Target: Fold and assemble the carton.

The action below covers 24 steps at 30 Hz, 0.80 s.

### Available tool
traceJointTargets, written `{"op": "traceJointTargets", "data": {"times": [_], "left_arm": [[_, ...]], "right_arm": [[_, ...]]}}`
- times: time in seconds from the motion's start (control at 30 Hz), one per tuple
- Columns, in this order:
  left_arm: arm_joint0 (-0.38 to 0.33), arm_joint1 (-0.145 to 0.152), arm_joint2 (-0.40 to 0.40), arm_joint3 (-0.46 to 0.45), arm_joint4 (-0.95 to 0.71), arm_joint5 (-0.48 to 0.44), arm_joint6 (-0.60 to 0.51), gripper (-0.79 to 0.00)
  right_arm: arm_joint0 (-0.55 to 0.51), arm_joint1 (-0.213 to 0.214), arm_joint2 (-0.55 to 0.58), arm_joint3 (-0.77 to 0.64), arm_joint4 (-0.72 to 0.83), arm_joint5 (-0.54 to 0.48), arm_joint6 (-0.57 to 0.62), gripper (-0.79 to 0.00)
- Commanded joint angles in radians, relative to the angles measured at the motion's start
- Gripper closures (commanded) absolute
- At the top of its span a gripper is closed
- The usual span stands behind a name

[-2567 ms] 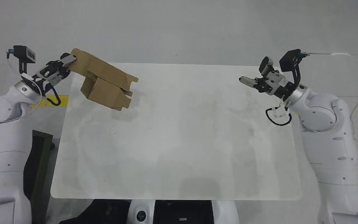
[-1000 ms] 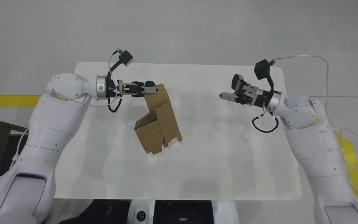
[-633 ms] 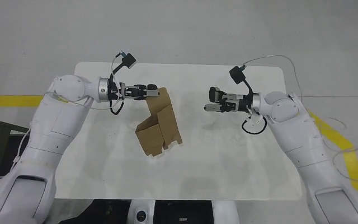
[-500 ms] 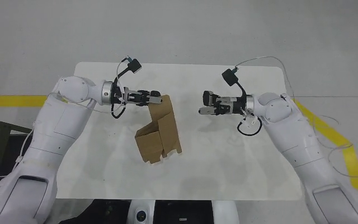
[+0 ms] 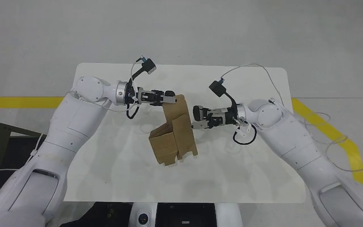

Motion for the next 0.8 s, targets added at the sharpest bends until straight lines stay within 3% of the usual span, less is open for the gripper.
{"op": "traceJointTargets", "data": {"times": [0.0,0.13,0.37,0.6,0.77], "left_arm": [[-0.005,-0.008,0.01,0.016,-0.014,-0.003,0.003,0.0],[-0.01,-0.021,0.024,0.038,-0.039,-0.004,0.004,0.0],[-0.009,-0.034,0.033,0.049,-0.052,-0.007,0.007,0.0],[-0.005,-0.042,0.03,0.046,-0.078,-0.006,0.006,0.0],[0.0,-0.044,0.026,0.047,-0.082,-0.007,0.007,0.0]], "right_arm": [[0.011,0.003,-0.028,0.003,0.013,-0.012,-0.012,-0.785],[0.036,0.006,-0.09,-0.001,0.039,-0.031,-0.031,-0.785],[0.082,0.011,-0.193,0.004,0.086,-0.063,-0.063,-0.394],[0.123,0.016,-0.276,0.027,0.121,-0.1,-0.1,-0.308],[0.154,0.019,-0.329,0.035,0.146,-0.121,-0.121,-0.172]]}}
